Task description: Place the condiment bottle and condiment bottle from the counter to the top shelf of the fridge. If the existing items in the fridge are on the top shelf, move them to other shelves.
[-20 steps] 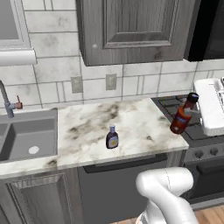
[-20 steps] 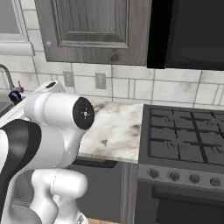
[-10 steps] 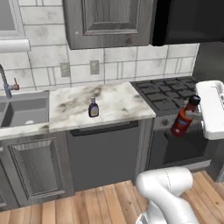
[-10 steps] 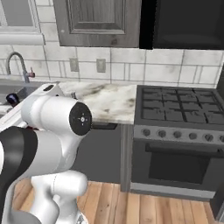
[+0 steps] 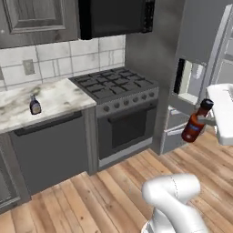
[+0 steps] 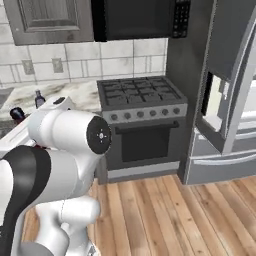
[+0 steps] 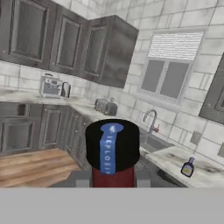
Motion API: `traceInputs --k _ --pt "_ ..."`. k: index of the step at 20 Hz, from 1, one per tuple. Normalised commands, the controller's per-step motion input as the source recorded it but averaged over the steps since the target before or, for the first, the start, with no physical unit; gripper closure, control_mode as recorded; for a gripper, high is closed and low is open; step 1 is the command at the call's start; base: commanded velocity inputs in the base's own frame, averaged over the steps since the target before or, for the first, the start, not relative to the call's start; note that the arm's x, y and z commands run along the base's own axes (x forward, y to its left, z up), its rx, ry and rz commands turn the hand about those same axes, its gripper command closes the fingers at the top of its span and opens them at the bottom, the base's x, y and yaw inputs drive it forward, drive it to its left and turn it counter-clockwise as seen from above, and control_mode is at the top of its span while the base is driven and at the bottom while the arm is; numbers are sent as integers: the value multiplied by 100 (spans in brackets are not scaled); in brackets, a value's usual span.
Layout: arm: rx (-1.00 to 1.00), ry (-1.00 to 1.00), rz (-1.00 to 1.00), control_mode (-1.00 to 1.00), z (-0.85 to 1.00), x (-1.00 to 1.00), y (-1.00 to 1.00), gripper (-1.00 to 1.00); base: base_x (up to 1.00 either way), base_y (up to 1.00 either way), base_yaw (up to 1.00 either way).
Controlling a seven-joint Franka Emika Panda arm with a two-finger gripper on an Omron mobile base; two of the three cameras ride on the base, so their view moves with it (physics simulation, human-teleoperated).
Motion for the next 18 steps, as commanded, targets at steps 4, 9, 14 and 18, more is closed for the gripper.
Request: traceInputs --k 4,9,14,18 --pt "0 0 0 100 0 0 0 100 -35 -23 -75" --pt "0 0 0 100 0 0 0 100 -2 -74 -72" --pt "0 0 0 100 0 0 0 100 38 -90 -56" --pt "0 0 0 100 0 0 0 100 90 -83 -35"
